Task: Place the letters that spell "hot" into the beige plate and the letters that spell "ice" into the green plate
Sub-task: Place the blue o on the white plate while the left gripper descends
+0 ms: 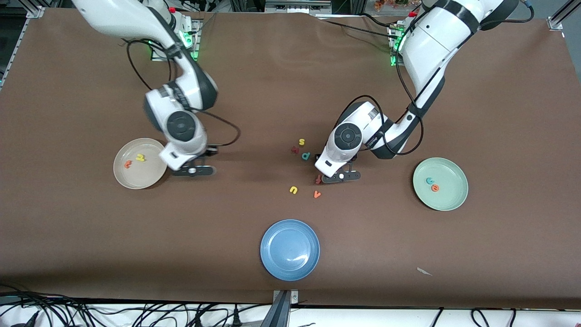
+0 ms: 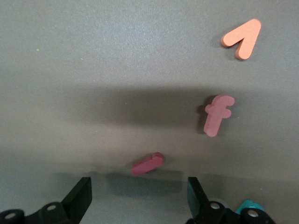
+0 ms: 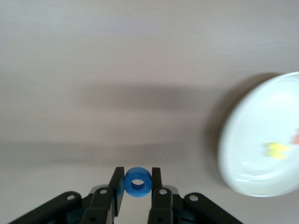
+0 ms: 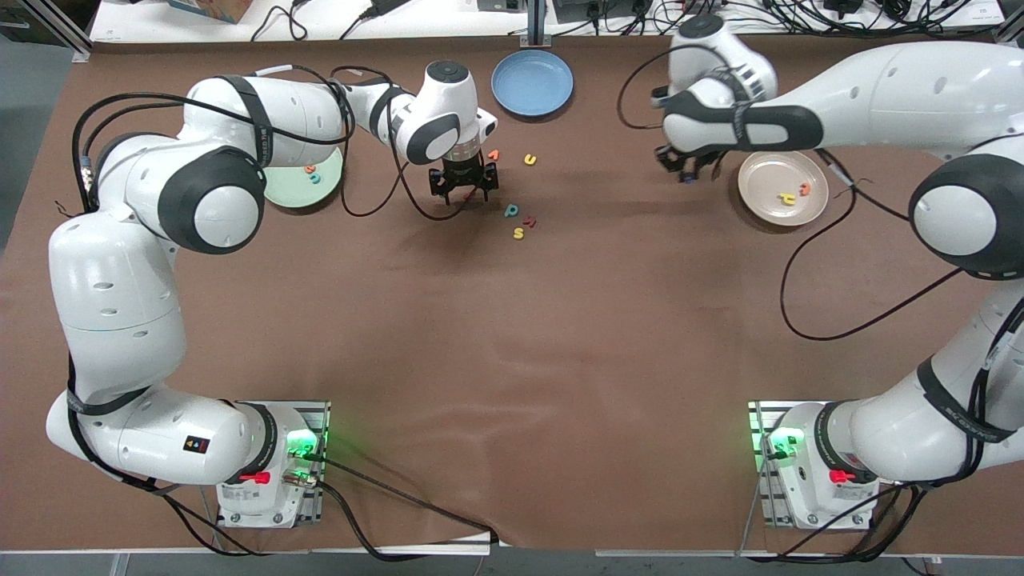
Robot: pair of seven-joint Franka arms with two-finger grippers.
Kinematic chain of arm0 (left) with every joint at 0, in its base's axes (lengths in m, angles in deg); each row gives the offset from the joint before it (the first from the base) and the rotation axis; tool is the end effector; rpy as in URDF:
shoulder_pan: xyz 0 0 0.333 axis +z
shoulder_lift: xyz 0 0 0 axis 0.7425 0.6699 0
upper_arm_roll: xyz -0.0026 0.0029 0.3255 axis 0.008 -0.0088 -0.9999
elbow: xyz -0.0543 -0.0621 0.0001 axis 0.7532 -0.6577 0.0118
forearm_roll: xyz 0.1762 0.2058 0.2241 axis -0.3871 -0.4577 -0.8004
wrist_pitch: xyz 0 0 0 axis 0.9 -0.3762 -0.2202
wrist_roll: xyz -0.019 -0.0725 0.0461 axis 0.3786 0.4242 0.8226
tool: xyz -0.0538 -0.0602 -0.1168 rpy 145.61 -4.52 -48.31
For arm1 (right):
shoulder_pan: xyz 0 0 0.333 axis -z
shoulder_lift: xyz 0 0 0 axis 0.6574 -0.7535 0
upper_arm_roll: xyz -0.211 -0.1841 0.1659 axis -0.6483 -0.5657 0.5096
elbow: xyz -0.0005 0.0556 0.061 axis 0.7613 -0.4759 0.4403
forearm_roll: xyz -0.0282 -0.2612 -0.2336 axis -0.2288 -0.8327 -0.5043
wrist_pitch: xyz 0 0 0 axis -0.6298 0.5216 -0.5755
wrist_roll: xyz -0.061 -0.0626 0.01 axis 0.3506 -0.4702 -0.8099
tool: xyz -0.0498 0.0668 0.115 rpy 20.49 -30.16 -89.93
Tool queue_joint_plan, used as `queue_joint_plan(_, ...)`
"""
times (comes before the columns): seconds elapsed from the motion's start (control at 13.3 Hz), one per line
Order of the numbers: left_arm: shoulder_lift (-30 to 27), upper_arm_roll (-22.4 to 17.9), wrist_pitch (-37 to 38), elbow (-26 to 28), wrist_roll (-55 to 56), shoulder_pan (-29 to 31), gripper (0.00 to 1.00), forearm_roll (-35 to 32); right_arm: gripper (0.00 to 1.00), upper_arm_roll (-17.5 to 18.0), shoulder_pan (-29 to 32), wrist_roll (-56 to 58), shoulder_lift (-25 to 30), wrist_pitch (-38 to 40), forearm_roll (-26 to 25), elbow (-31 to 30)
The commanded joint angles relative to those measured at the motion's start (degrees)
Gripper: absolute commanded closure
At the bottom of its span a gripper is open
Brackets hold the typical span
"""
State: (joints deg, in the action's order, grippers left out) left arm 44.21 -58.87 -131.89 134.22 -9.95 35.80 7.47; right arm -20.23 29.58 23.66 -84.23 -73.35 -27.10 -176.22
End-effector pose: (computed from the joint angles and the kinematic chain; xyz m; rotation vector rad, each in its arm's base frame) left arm 0.5284 -0.3459 0.1746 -3.1186 -0.1989 0.2447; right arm 0.5391 0.1881 0.2688 2.8900 0.1687 -0.2465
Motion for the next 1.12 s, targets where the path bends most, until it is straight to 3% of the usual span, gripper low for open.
queue_joint_plan(0.0, 0.9, -0.1, 0.5, -1.6, -0.9, -0.3, 0.18, 1.1, 0.98, -6.3, -0.1, 12.0, 2.6, 1.1, 3.7, -3.8)
queue_joint_plan(0.15, 1.1, -0.1, 0.5, -1.7, -0.8, -0.4, 0.24, 1.1, 0.98, -10.7, -0.1, 20.8, 1.8, 0.3, 7.3, -3.9)
queue_joint_plan(0.3, 1.3, -0.1, 0.5, -2.0, -0.4, -0.4, 0.32, 1.2, 0.98, -14.0, 0.4, 26.4, 0.4, -1.3, 7.5, -4.1)
queue_joint_plan(0.75, 2.4, -0.1, 0.5, -4.0, 0.0, -1.2, 0.47, 1.6, 0.95, -14.6, 6.2, 35.5, -2.6, -6.5, 8.9, -8.3)
queue_joint_plan(0.9, 2.5, -0.1, 0.5, -4.0, -0.1, -1.3, 0.47, 1.3, 0.88, -14.5, 6.2, 36.0, -2.6, -6.5, 9.4, -8.2)
queue_joint_plan(1.05, 2.5, -0.1, 0.5, -4.0, -0.1, -1.3, 0.48, 1.2, 0.66, -14.5, 6.2, 36.1, -2.7, -6.3, 11.7, -8.2)
